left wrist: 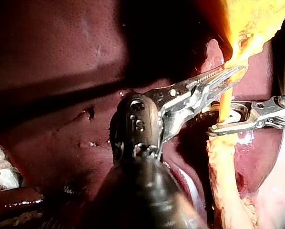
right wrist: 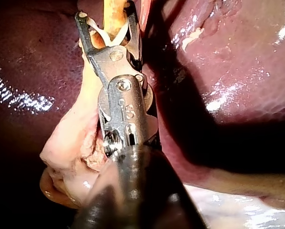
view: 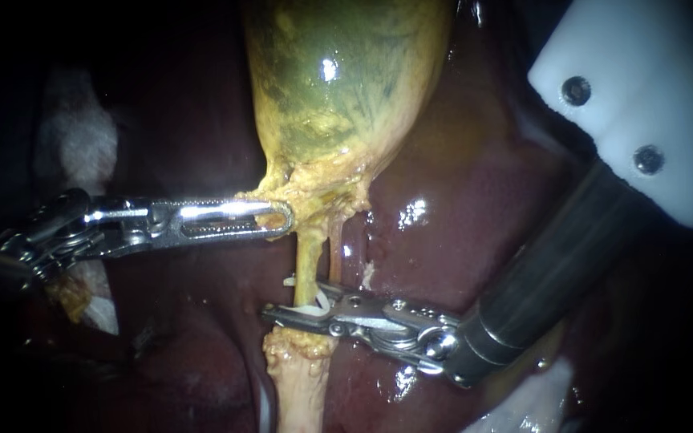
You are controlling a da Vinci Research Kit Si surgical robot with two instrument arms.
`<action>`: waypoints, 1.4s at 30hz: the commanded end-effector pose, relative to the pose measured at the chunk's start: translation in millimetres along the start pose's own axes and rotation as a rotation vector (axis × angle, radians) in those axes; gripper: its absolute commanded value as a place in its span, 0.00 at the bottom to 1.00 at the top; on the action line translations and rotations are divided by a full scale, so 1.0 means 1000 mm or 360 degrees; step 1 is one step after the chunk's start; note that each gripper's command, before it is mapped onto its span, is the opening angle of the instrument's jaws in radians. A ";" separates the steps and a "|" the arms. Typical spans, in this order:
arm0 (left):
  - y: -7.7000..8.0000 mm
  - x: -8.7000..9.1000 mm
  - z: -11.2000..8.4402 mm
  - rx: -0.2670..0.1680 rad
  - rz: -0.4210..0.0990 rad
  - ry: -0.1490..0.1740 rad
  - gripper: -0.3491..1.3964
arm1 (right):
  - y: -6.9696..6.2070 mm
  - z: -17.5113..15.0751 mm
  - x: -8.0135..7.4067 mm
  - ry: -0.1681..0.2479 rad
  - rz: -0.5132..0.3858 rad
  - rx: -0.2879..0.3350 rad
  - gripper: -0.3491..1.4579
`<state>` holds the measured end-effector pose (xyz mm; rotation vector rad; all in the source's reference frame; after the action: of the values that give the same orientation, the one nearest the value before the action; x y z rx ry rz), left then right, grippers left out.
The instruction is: Clipping first clip left tube
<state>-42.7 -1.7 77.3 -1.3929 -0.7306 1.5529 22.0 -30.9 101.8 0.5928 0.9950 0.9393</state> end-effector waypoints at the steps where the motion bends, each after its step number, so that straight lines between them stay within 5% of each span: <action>1: 0.0000 0.0000 0.0000 0.0001 -0.0001 0.0000 0.00 | -0.0001 0.0001 -0.0001 -0.0014 0.0006 0.0017 0.50; 15: 0.0000 0.0000 0.0000 0.0000 -0.0001 0.0000 0.00 | -0.0004 0.0001 -0.0004 -0.0024 0.0030 0.0027 0.45; 30: 0.0000 0.0000 0.0000 0.0000 -0.0001 0.0000 0.00 | -0.0003 -0.0002 -0.0005 -0.0028 0.0114 0.0027 0.14; 42: 0.0000 0.0000 0.0000 0.0000 -0.0001 0.0000 0.00 | -0.0002 -0.0002 -0.0004 -0.0029 0.0123 0.0027 0.10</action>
<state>-42.7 -1.6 77.2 -1.3924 -0.7313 1.5524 21.8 -31.5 101.7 0.6573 0.9699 0.9935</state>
